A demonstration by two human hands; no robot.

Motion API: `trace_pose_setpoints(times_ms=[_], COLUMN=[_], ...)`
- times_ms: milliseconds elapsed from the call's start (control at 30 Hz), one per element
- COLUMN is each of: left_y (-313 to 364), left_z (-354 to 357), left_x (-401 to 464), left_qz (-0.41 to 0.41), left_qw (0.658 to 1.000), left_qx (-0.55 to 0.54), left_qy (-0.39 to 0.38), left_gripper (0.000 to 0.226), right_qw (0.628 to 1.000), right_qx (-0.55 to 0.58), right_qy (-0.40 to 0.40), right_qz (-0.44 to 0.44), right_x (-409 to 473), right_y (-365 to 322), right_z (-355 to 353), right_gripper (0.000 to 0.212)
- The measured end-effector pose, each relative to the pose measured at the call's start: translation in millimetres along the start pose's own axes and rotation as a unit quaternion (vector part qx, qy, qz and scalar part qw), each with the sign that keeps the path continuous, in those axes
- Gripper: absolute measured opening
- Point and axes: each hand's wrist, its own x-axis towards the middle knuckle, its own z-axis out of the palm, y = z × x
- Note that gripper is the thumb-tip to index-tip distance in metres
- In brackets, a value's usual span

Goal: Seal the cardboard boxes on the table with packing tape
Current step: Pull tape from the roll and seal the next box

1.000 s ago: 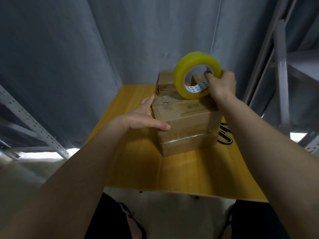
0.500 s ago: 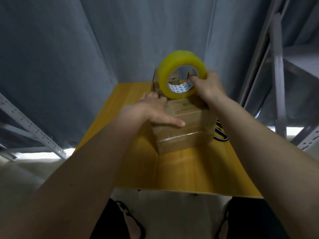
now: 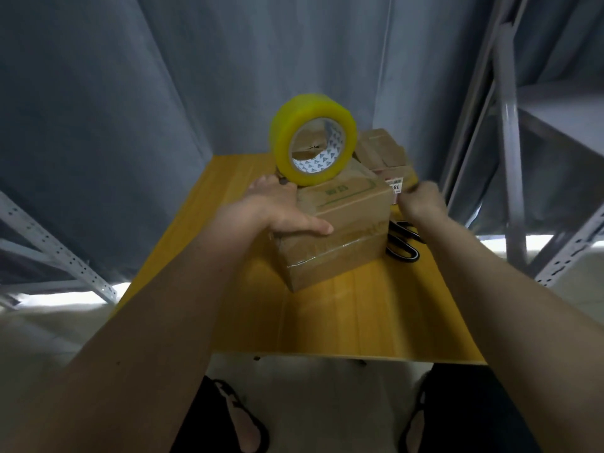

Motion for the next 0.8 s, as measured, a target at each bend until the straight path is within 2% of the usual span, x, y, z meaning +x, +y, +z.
trace_pose_setpoints(times_ms=[100,200,467,567,700,800], left_y=[-1.1,-1.3,9.4,13.7,13.0,5.9], left_z=[3.3,6.9,15.0,16.6,17.6,18.2], left_x=[-3.2,-7.0,-10.4,-9.9,-10.1,-13.5], left_qz=[-0.028,-0.059,-0.176,-0.207,-0.199,-0.17], left_qw=[0.999,0.997,0.981,0.974,0.971,0.968], left_qx=[-0.013,-0.031,-0.045,-0.063,-0.099,-0.147], left_qy=[0.012,0.028,0.062,0.073,0.093,0.108], left_gripper=[0.113,0.115,0.118,0.119,0.122,0.126], right_qw=[0.978,0.946,0.944,0.928,0.92,0.948], right_qx=[-0.196,-0.31,-0.319,-0.353,-0.346,-0.261], right_qy=[-0.071,-0.064,-0.049,-0.082,-0.177,-0.183], right_qz=[-0.017,-0.066,-0.075,-0.085,-0.042,0.001], right_x=[-5.8,-12.7,-25.9,-28.2,-32.3,-33.0], right_y=[24.3,32.7,34.0,28.7,18.0,18.5], right_z=[18.2,28.4,35.3,31.2,17.6,5.7], right_gripper=[0.016,0.028,0.032,0.028,0.026,0.026])
